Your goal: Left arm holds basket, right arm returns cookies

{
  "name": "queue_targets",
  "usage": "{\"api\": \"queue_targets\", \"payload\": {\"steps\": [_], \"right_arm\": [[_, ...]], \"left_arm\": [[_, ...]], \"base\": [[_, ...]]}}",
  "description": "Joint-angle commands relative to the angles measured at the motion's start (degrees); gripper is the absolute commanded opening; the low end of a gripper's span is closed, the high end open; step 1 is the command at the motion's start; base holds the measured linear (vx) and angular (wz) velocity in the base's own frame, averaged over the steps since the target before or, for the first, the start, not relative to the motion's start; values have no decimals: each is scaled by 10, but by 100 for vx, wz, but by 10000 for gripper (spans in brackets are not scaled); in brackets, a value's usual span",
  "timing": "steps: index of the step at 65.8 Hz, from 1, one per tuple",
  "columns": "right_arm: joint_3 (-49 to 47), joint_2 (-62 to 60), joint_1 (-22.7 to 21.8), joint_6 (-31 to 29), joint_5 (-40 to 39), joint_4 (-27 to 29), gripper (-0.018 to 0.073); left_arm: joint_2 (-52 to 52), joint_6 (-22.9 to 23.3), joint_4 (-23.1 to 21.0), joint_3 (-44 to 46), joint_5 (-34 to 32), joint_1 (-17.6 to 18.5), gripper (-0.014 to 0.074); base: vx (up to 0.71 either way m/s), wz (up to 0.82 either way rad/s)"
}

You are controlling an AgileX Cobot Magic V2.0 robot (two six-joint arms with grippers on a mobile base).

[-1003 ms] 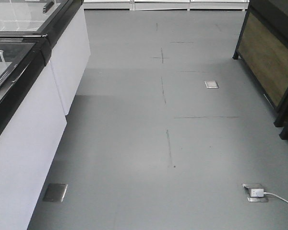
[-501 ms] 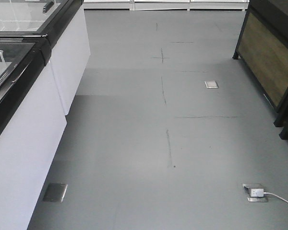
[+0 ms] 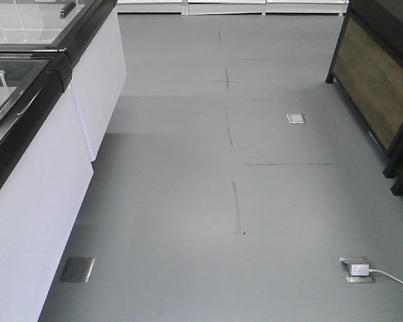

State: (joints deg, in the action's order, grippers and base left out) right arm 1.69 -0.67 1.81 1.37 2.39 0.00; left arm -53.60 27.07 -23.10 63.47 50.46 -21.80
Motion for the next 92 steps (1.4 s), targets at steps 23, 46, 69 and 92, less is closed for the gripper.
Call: {"api": "queue_targets", "payload": {"steps": [23,46,69,92], "right_arm": [[0,-6,1,-1,-41,0,-9],[0,-6,7,-1,-41,0,-9],[0,-6,7,-1,-41,0,-9],[0,-6,7,-1,-41,0,-9]], "left_arm": [[-48,6,-52,84,15,-173,430],[-78,12,-121,140,26,-291,428],[-148,-22,-185,144,50,-316,428],[-198,-163,-313,144,14,-316,428]], "base": [[0,0],[0,0],[0,0],[0,0]]}}
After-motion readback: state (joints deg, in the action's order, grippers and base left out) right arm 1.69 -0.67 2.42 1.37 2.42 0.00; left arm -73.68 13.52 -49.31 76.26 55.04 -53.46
